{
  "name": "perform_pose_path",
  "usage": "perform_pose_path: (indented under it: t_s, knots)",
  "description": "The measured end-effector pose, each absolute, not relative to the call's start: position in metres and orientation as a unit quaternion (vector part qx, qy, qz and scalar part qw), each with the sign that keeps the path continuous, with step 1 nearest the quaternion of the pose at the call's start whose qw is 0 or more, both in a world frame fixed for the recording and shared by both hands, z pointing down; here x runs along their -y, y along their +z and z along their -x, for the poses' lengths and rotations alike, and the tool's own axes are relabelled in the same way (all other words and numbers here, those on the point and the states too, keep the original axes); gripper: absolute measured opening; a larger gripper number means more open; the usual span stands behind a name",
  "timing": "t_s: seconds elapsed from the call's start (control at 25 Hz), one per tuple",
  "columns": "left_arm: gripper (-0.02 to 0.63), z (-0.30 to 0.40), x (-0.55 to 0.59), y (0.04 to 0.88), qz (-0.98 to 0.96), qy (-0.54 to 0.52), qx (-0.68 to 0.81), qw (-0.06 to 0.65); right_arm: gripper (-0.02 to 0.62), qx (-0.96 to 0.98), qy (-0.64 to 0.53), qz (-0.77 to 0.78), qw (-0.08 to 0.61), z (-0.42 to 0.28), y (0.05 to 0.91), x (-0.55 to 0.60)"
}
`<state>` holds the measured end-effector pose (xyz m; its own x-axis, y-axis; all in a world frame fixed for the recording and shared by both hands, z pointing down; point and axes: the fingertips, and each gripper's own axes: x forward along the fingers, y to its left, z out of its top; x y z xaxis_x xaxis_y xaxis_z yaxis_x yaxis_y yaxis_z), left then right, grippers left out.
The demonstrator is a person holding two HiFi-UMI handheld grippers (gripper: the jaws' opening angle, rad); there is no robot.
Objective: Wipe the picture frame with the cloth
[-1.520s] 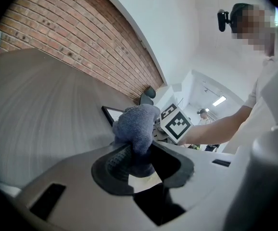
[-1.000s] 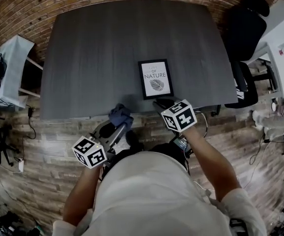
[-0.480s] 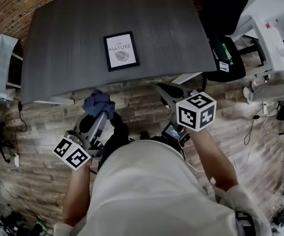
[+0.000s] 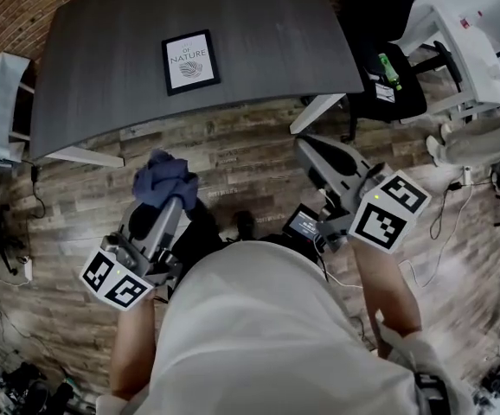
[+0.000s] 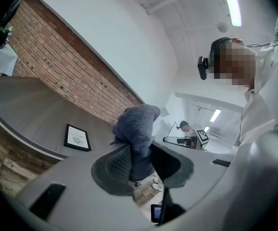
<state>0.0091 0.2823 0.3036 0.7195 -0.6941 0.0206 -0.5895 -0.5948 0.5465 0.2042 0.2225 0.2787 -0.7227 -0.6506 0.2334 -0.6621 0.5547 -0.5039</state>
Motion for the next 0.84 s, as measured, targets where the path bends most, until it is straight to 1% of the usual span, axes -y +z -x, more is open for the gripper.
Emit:
perform_pose_path:
  t_s: [0.12, 0.24, 0.4, 0.52, 0.68, 0.84]
  knots:
    - [0.114, -0.011, -0.286, 0.301, -0.890, -0.100, 0.355, 0.268, 0.012, 0.888, 0.255, -0.383, 0.001, -0.211, 0.258, -0.229]
    - [0.114, -0.017, -0.286, 0.297, -0.893, -0.102, 0.345, 0.269, 0.014, 0.890, 0.218, -0.401, 0.006, -0.221, 0.243, -0.236]
    - [0.114, -0.016, -0.295, 0.288, -0.899, -0.103, 0.334, 0.262, 0.014, 0.884, 0.206, -0.420, -0.003, -0.229, 0.231, -0.239]
    - [0.114, 0.006, -0.304, 0.287, -0.897, -0.106, 0.340, 0.263, 0.014, 0.880, 0.201, -0.429, -0.020, -0.222, 0.221, -0.235]
    - [0.114, 0.044, -0.315, 0.299, -0.886, -0.102, 0.350, 0.286, 0.014, 0.876, 0.203, -0.436, -0.043, -0.203, 0.212, -0.232]
    - [0.114, 0.074, -0.318, 0.299, -0.883, -0.104, 0.351, 0.292, 0.014, 0.877, 0.200, -0.435, -0.038, -0.181, 0.212, -0.241]
